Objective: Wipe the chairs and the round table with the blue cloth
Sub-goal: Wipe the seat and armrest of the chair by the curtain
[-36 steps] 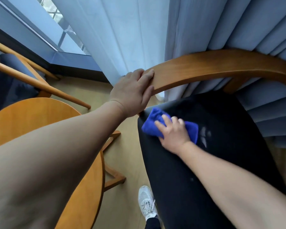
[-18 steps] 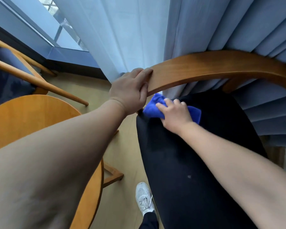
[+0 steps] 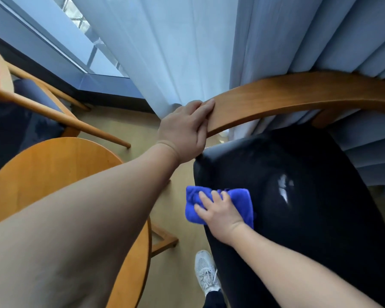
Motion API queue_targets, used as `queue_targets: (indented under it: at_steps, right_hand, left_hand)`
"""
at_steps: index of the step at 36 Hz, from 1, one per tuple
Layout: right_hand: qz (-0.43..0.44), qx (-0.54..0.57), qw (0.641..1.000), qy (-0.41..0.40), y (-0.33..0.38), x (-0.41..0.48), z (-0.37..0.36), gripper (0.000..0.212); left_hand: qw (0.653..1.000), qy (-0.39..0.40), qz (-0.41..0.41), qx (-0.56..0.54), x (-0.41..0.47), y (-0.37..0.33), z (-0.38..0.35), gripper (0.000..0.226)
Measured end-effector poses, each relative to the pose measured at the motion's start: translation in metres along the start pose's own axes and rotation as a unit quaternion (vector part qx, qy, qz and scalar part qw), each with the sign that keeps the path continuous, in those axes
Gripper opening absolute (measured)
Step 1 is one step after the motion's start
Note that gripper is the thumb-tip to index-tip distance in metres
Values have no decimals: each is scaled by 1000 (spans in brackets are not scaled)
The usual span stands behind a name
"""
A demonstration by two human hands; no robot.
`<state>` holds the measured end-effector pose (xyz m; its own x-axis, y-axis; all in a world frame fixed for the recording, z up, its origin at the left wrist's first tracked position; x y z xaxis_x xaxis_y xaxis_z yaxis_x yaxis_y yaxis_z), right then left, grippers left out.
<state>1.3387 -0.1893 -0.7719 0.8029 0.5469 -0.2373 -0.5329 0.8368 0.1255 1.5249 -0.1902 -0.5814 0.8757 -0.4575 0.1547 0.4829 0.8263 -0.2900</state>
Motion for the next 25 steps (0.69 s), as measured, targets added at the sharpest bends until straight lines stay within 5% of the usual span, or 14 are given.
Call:
queue_targets:
  at_steps: [6,13,19,25]
  right_hand:
    - [54,44,998,-5,4,-19,8,57]
    - [-85,119,978,-149,-138,-28,73,52]
    - [-236,100,962,-96,-268,-26,88,53]
    - [-300,110,947,-27,-308,-29,50,54]
  left_hand:
    - [1000,8,5,13,0,1,-2,49]
    - [1000,20,2,23,3,-1,-5,52]
    - [999,33,6,42,5,-1,-5,53]
    - [998,48,5,50,9,0,-9,49]
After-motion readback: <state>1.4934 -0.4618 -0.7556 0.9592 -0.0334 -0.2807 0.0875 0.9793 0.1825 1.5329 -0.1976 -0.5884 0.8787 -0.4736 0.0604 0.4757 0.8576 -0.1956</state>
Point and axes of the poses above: each hand's wrist, its own x-axis towards the middle knuckle, its own z-axis out of the back of the hand, y = z × x, the point moved 10 cm from there along x, towards the middle knuckle, and after that the axes turned 1 degree about -z, right-handed, at the moved point
